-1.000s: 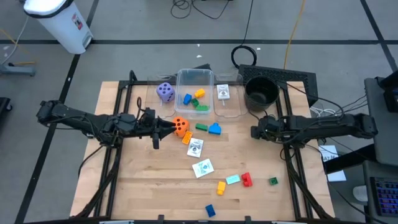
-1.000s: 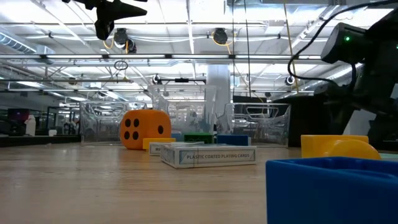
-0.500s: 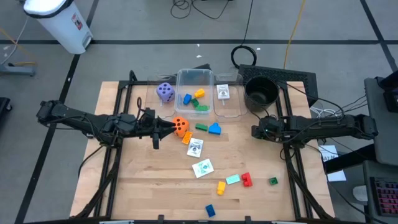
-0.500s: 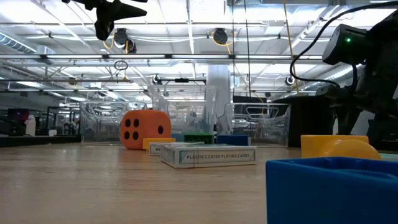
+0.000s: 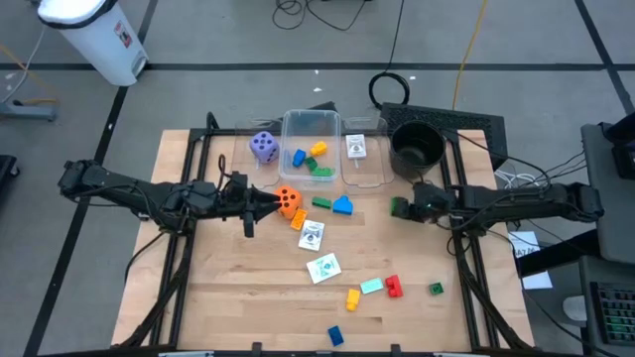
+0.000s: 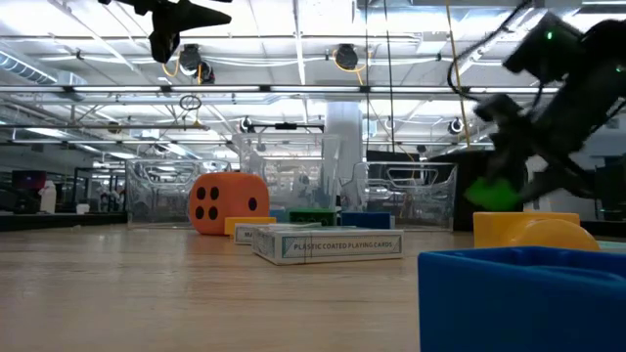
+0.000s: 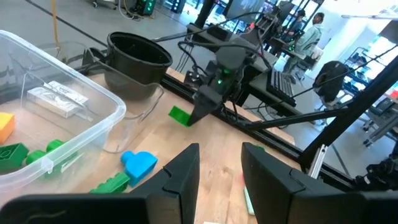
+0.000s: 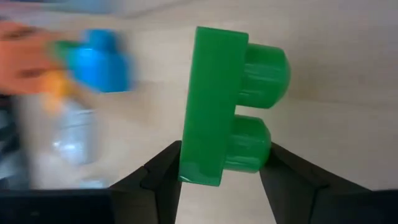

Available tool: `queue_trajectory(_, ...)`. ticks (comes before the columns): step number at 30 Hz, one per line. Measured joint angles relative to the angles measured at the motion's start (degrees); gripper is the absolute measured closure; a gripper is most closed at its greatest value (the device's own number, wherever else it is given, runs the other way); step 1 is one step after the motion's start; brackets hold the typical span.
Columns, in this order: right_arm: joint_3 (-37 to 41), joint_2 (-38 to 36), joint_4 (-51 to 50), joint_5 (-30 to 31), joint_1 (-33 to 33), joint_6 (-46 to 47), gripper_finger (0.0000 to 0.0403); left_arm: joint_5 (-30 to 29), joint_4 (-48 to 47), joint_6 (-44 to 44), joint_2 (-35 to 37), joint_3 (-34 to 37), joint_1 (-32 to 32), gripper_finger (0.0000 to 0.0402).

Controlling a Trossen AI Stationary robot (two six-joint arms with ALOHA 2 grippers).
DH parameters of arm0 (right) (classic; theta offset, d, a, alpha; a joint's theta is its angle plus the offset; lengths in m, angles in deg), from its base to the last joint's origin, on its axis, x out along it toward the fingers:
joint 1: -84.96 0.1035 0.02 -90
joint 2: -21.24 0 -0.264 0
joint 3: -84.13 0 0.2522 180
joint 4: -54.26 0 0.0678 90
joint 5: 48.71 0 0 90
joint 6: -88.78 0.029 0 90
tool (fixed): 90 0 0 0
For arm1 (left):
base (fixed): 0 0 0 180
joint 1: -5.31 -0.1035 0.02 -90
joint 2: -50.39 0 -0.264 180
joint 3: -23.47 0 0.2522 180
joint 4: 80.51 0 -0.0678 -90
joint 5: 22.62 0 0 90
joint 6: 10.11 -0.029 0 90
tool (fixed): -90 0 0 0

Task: Pick & Place Toys
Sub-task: Put the green two stud game piece into the middle transparent bin

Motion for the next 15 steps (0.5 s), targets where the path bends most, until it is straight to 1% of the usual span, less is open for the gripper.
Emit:
queue_trajectory(6,-0.2,0.1,23.2,1.8,4.2,0.8,0.0226,0.0,0.8,0.4,0.0,0.0,-1.5,0.0279)
queue_trajectory(9,-0.2,0.9,33.3,1.7,6.3,1.0,0.0226,1.4,1.4,1.2,-0.1,0.0,-3.1,0.0279)
queue_trajectory(12,-0.2,2.1,41.6,1.7,8.6,1.0,0.0226,7.4,4.1,-0.9,-1.6,0.0,-5.5,0.0279)
queue_trajectory(15,-0.2,4.3,48.9,1.5,10.5,1.0,0.0226,13.8,11.1,-2.6,-4.8,-0.5,-7.7,0.0279)
